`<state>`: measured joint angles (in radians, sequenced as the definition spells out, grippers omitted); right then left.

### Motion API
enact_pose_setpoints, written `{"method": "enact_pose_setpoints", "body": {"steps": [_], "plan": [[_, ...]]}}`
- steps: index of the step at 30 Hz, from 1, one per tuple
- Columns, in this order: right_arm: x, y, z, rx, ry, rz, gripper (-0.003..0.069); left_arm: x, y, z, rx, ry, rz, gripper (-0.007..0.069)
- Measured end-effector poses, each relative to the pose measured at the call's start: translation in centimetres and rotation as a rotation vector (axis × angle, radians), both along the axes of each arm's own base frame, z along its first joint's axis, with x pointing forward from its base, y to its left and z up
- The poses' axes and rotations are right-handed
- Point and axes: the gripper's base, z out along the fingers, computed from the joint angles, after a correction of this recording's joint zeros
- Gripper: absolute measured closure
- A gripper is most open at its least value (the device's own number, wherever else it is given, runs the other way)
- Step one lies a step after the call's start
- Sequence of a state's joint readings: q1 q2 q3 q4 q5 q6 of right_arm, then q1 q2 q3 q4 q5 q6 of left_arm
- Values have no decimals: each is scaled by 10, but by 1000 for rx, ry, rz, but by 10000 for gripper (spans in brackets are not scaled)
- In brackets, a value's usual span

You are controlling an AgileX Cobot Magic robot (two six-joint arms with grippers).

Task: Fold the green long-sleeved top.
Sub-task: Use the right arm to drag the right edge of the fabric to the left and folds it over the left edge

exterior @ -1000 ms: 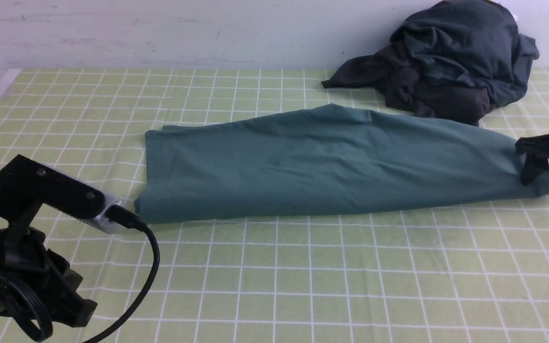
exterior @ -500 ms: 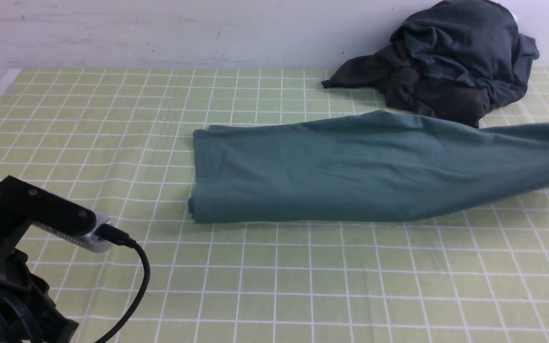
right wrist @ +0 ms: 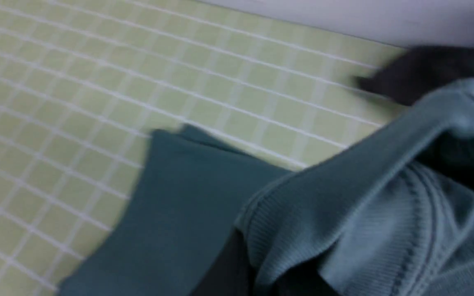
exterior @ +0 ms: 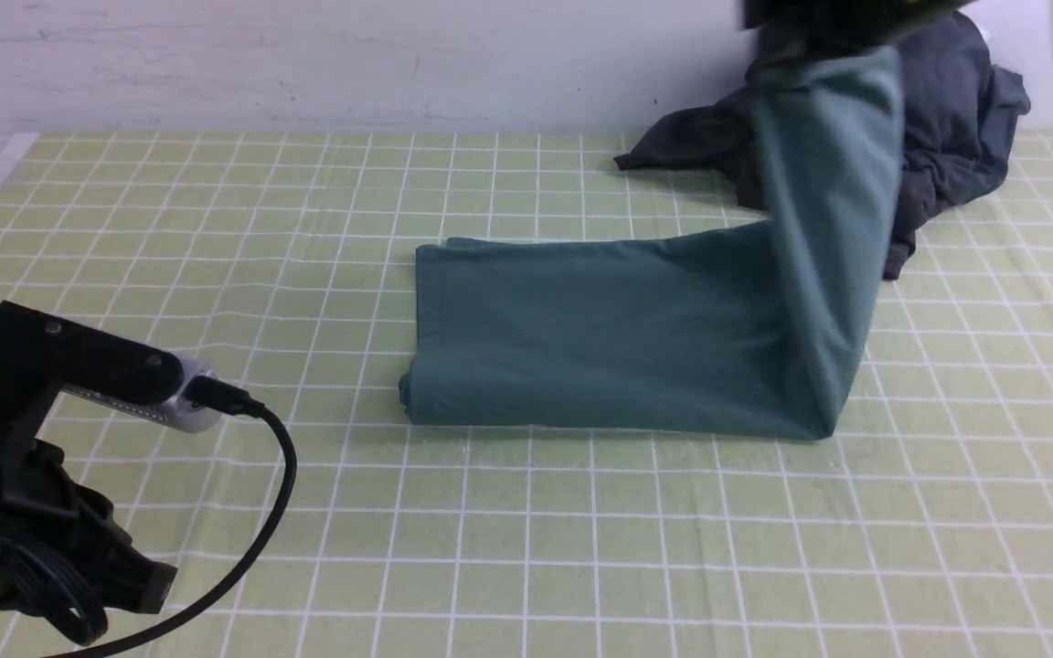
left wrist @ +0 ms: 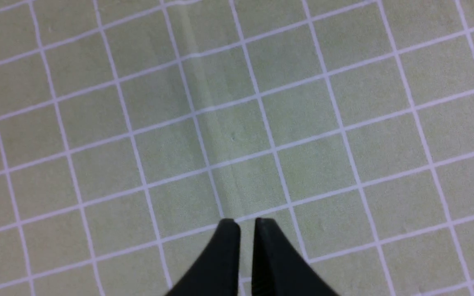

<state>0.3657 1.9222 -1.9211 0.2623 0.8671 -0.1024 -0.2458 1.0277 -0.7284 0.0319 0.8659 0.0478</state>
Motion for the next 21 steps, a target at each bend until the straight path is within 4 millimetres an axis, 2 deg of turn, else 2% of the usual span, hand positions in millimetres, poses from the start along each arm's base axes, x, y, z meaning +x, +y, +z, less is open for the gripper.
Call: {"method": "enact_pose_setpoints", "body": {"steps": [1, 2, 5, 7, 8, 9, 10, 11, 12, 13, 14, 15, 16, 19, 21], "plan": [[0, 5, -3, -1, 6, 12, 654, 0, 0, 0, -2, 0, 0, 587], [1, 39, -24, 7, 7, 71, 654, 0, -1, 0, -10, 2, 2, 587], [-3, 95, -69, -10, 22, 165, 644, 0, -1, 0, -16, 4, 4, 587], [-1, 116, -100, -42, 28, 197, 610, 0, -1, 0, -18, 5, 4, 587], [0, 126, -118, -59, 32, 212, 571, 0, -1, 0, -19, 5, 4, 587], [1, 131, -130, -68, 37, 215, 531, 0, -1, 0, -19, 4, 4, 587], [2, 131, -132, -70, 39, 216, 522, 0, -1, 0, -19, 3, 4, 587], [4, 133, -143, -82, 45, 215, 436, 0, -1, 0, -20, 3, 4, 587], [4, 133, -144, -83, 47, 215, 427, 0, -1, 0, -20, 2, 4, 587], [4, 132, -142, -89, 42, 217, 356, 0, -1, 0, -20, 3, 4, 587], [3, 132, -136, -89, 32, 219, 319, 0, -1, 0, -20, 3, 4, 587], [3, 131, -135, -92, 31, 221, 312, 0, -1, 0, -20, 3, 4, 587], [1, 130, -121, -99, 16, 228, 278, 0, -1, 0, -20, 4, 4, 587], [-3, 124, -87, -124, -43, 239, 266, 0, -1, 0, -20, 3, 4, 587], [-3, 120, -77, -131, -70, 234, 287, 0, -1, 0, -21, 2, 4, 587]]}}
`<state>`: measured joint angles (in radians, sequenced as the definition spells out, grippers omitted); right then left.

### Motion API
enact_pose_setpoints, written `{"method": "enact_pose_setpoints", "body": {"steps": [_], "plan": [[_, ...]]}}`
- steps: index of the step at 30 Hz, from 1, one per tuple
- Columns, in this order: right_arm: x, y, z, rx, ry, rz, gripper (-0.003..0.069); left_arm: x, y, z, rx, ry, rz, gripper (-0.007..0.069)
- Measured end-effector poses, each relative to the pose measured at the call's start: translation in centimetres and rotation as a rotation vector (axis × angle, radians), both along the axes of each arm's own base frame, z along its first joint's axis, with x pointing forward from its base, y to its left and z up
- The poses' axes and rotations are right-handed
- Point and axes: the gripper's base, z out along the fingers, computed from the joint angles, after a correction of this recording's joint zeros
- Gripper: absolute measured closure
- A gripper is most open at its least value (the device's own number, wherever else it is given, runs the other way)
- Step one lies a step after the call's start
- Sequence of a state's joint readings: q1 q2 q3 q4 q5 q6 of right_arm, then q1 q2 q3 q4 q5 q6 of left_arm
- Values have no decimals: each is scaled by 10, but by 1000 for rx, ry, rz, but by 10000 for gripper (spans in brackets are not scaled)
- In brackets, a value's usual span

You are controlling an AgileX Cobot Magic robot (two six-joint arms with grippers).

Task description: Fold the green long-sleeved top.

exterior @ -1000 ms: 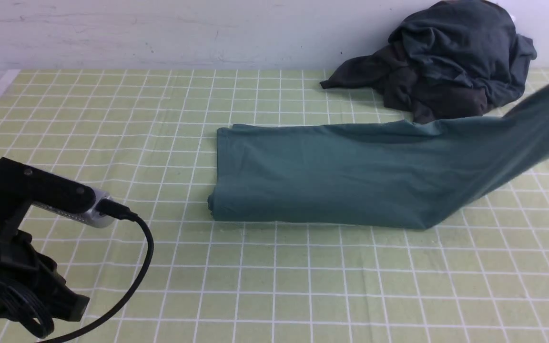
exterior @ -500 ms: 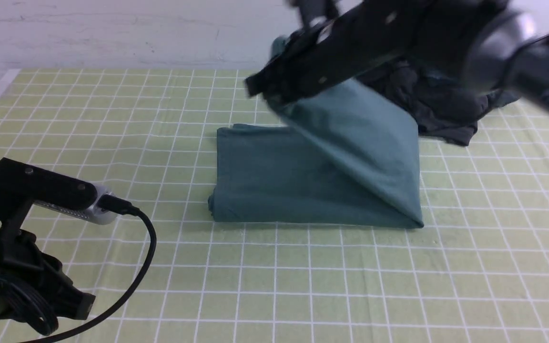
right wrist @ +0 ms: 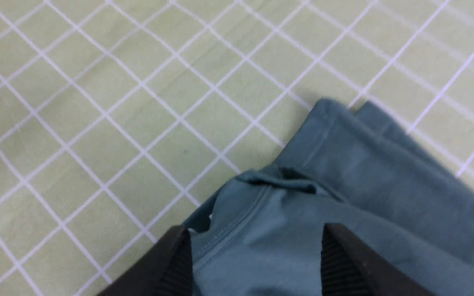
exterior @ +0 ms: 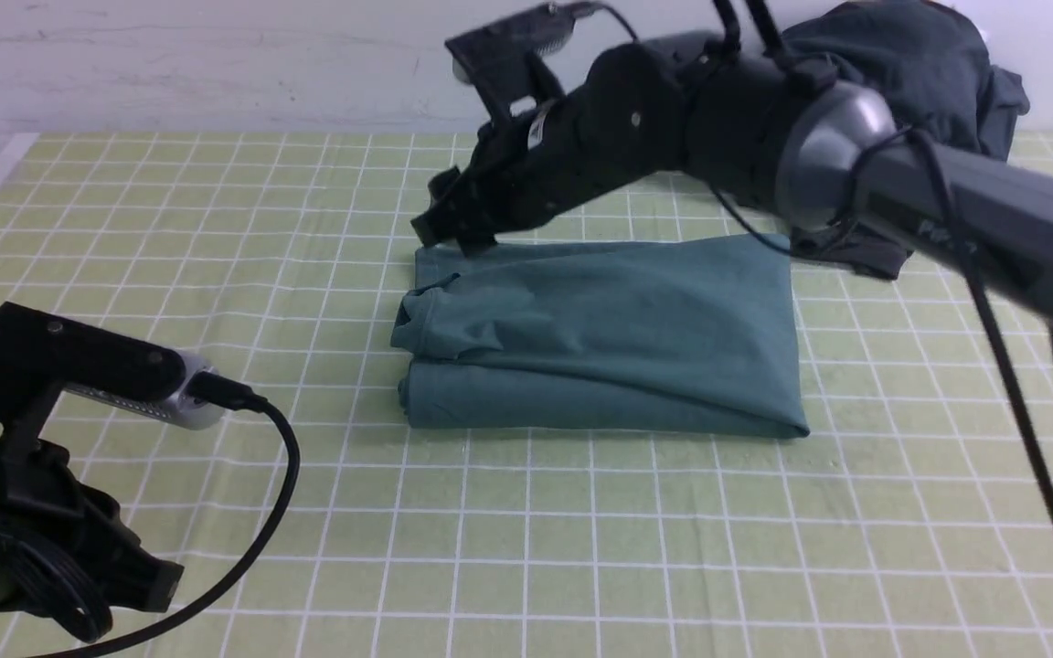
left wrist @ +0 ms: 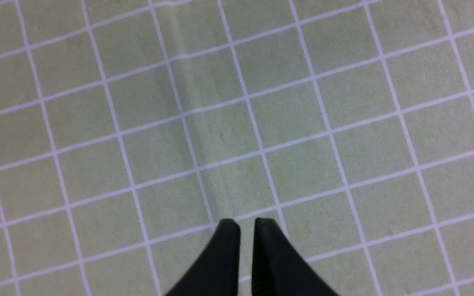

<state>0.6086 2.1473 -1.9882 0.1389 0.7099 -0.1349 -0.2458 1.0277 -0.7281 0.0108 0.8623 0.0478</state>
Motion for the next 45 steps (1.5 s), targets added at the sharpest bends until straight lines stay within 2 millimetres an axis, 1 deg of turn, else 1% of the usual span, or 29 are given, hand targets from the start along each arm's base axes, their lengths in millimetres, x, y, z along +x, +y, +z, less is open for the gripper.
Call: {"method": "enact_pose_setpoints", "body": {"steps": [1, 2, 3, 6, 8, 9, 11, 12, 14, 17, 18, 20, 21, 22, 23, 25, 27, 28, 29, 30, 33, 35, 36, 38, 39, 40, 41, 43, 45], "plan": [[2, -2, 2, -8, -9, -5, 319, 0, 0, 0, 0, -1, 0, 587], [5, -4, -4, -13, 2, -17, 370, 0, 0, 0, -2, -4, 1, 587], [7, -4, -9, -16, 13, -23, 393, 0, 0, 0, -2, -5, 0, 587], [17, 5, -53, -18, 83, -42, 526, 2, 0, 1, -6, -22, 0, 587], [19, 17, -81, -4, 107, -37, 585, 3, -1, 2, -10, -33, 0, 587], [17, 25, -94, 3, 114, -30, 610, 3, -1, 2, -12, -43, 0, 587], [15, 35, -107, 3, 116, -15, 633, 2, -1, 5, -18, -66, 0, 587], [10, 46, -117, 2, 92, 13, 652, -1, 0, 11, -26, -114, -5, 587], [5, 55, -118, -6, 66, 46, 657, -8, 3, 20, -26, -180, -18, 587], [0, 57, -99, -27, 21, 76, 657, -25, 7, 28, -34, -295, -37, 587], [-2, 53, -79, -50, -7, 89, 657, -37, 10, 32, -47, -371, -38, 587], [-5, 49, -60, -79, -36, 100, 657, -44, 12, 33, -54, -415, -40, 587], [-11, 39, -27, -133, -94, 113, 657, -58, 16, 33, -63, -499, -43, 587], [-16, 32, -6, -164, -122, 114, 657, -68, 18, 34, -72, -565, -45, 587], [-26, 19, 34, -194, -187, 106, 657, -81, 22, 36, -91, -661, -44, 587], [-44, -6, 87, -257, -273, 76, 656, -95, 25, 31, -111, -759, -45, 587], [-60, -34, 126, -314, -325, 30, 656, -108, 28, 22, -125, -837, -46, 587], [-68, -46, 141, -327, -334, 7, 656, -111, 29, 16, -127, -856, -47, 587], [-72, -51, 149, -319, -344, -3, 656, -113, 30, 16, -129, -873, -47, 587], [-86, -76, 177, -288, -374, -57, 656, -118, 31, 7, -133, -907, -48, 587], [-118, -118, 221, -159, -438, -132, 656, -126, 33, -7, -140, -945, -48, 587], [-131, -130, 231, -106, -458, -143, 656, -128, 33, -15, -140, -945, -48, 587], [-157, -148, 241, -37, -491, -144, 656, -129, 34, -21, -140, -944, -48, 587], [-182, -161, 243, 25, -551, -129, 656, -129, 34, -29, -137, -931, -49, 587], [-188, -164, 241, 30, -555, -128, 656, -129, 33, -30, -137, -929, -49, 587], [-203, -172, 229, 65, -602, -111, 656, -128, 33, -32, -135, -922, -49, 587], [-215, -179, 227, 86, -637, -108, 656, -128, 33, -33, -134, -919, -49, 587], [-242, -193, 199, 158, -744, -86, 656, -127, 33, -37, -132, -908, -50, 587], [-258, -200, 179, 210, -781, -74, 656, -127, 33, -37, -131, -905, -50, 587]]}}
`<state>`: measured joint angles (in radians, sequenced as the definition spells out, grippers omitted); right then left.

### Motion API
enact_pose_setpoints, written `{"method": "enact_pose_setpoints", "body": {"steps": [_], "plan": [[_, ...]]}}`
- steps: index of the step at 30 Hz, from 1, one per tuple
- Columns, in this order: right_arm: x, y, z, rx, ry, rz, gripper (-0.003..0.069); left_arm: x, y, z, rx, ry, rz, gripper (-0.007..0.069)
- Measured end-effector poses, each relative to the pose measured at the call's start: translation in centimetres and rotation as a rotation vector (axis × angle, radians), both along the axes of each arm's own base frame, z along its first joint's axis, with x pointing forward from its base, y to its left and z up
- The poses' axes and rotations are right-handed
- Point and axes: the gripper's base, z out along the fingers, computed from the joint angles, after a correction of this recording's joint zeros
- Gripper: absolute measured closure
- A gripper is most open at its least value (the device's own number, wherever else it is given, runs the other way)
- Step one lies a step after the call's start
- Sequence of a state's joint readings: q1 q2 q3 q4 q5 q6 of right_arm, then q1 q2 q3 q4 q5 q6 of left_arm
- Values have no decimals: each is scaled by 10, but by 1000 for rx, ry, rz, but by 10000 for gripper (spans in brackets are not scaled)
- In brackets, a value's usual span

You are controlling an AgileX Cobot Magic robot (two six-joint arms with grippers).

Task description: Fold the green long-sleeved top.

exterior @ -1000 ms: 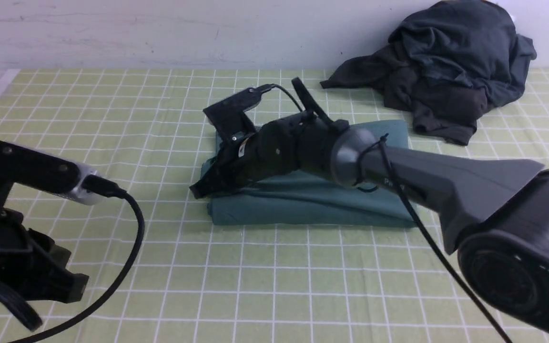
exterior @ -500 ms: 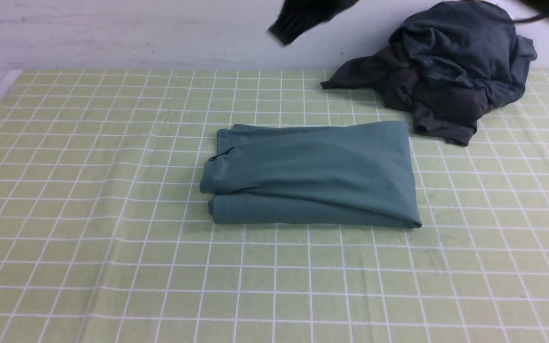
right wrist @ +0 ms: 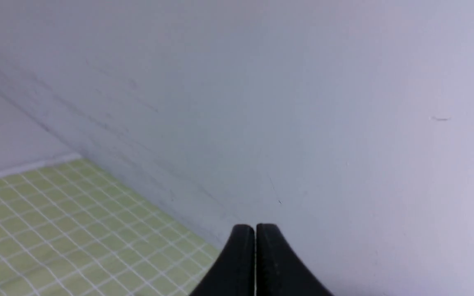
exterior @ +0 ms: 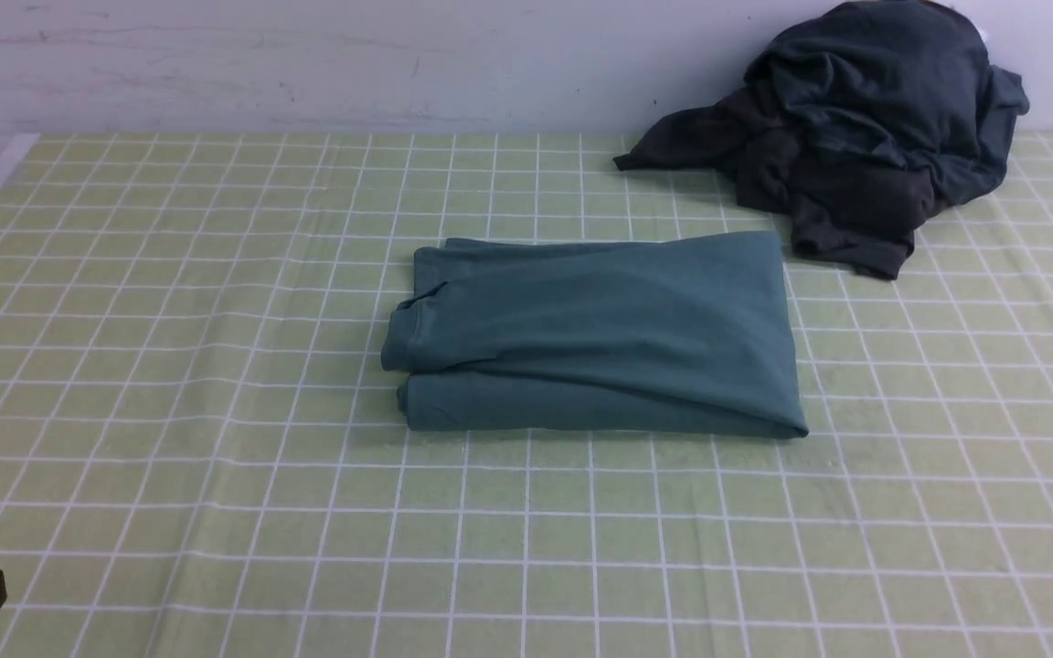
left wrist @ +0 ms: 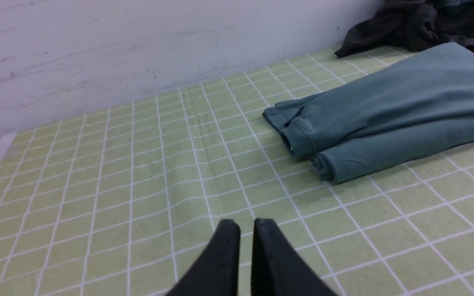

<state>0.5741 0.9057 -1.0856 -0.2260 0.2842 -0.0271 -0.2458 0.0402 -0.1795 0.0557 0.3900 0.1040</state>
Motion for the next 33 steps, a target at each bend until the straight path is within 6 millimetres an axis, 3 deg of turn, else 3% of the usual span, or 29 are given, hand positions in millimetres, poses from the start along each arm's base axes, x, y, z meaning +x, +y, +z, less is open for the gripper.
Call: {"method": "enact_pose_setpoints", "body": {"steps": [1, 4, 10, 17, 19, 26, 33], "plan": [[-15, -7, -24, 47, -15, 27, 656, 0, 0, 0, 0, 0, 0, 587], [-40, -17, -72, 159, -59, 97, 656, 0, 0, 0, 0, 1, 0, 587], [-67, -29, -176, 270, 63, 170, 656, 0, 0, 0, 0, 1, 0, 587], [-79, -35, -248, 283, 259, 168, 656, 0, 0, 0, 0, 1, 0, 587], [-81, -36, -259, 267, 299, 157, 656, 0, 0, 0, 0, 1, 0, 587], [-82, -42, -269, 228, 388, 89, 656, 0, 0, 0, 0, 1, 0, 587], [-91, -69, -269, 310, 348, -134, 656, 0, 0, 0, 0, 0, 0, 587]]}}
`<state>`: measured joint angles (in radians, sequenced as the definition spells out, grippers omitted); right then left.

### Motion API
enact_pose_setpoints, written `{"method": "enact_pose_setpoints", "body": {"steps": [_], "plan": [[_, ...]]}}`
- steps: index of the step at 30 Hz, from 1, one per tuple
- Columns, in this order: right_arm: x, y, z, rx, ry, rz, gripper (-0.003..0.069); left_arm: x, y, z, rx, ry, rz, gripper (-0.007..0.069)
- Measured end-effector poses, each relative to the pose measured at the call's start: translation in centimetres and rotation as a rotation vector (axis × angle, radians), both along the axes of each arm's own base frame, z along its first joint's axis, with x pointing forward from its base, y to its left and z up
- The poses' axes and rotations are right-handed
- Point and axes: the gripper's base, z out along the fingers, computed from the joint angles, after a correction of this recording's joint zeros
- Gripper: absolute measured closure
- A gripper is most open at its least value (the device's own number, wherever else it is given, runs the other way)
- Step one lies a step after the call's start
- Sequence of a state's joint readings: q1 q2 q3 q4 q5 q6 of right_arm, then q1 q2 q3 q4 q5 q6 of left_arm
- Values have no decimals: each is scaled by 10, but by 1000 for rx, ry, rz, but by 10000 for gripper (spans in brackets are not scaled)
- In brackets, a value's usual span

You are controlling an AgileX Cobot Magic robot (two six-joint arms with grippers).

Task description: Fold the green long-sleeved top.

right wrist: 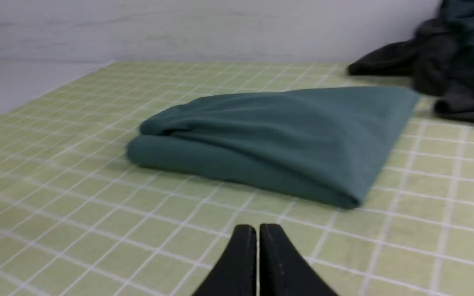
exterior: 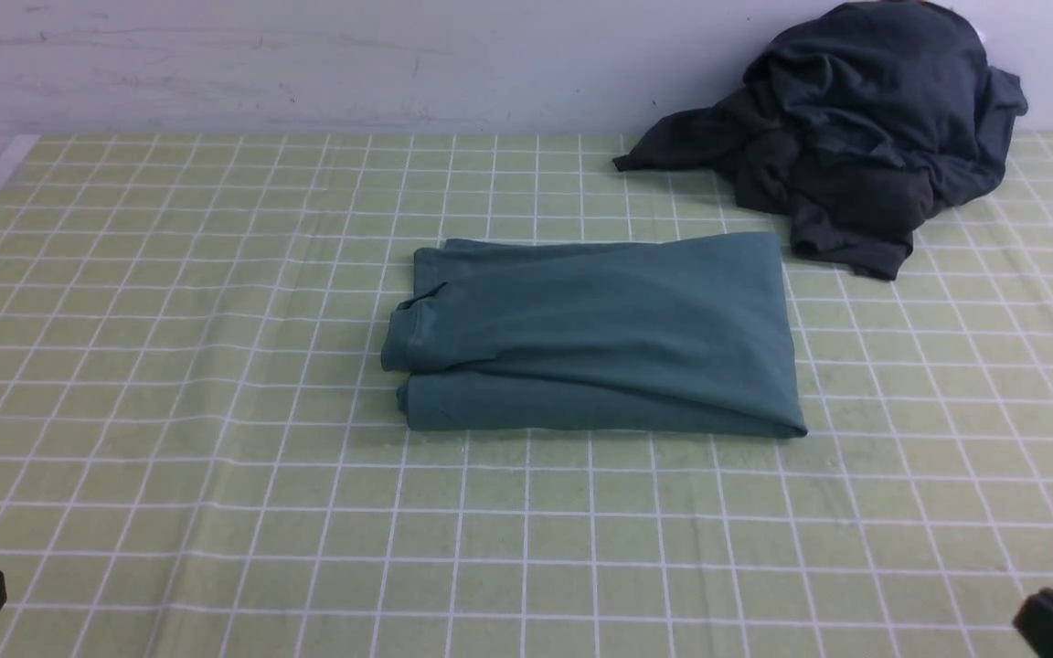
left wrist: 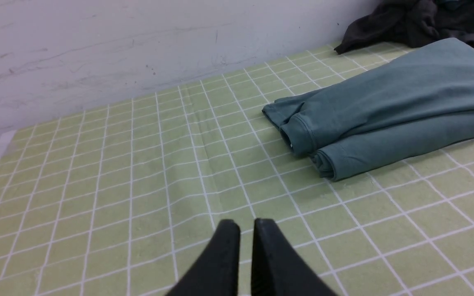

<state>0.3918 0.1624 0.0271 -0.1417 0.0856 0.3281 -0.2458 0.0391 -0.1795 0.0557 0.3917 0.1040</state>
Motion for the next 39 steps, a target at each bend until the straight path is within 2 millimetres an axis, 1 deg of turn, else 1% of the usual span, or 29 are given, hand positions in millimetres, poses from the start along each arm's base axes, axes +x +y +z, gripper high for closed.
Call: {"method": "enact_pose_setpoints", "body": {"steps": [3, 4, 5, 8, 11, 18, 35, 39], "plan": [[-7, -14, -2, -20, -27, -160, 656, 0, 0, 0, 0, 0, 0, 587], [-7, -15, -2, -23, -30, -179, 656, 0, 0, 0, 0, 0, 0, 587], [-8, -19, -5, -42, -3, -245, 656, 0, 0, 0, 0, 0, 0, 587], [-9, -26, -11, -48, 68, -361, 656, 0, 0, 0, 1, 2, 0, 587], [-9, -29, -12, -43, 76, -415, 656, 0, 0, 0, 1, 3, 0, 587], [-9, -30, -12, -80, 73, -428, 656, 0, 0, 0, 1, 3, 0, 587], [-9, -30, -12, -84, 75, -427, 656, 0, 0, 0, -3, 3, 1, 587], [-9, -30, -12, -84, 76, -428, 656, 0, 1, -6, -3, 3, 14, 587]]}}
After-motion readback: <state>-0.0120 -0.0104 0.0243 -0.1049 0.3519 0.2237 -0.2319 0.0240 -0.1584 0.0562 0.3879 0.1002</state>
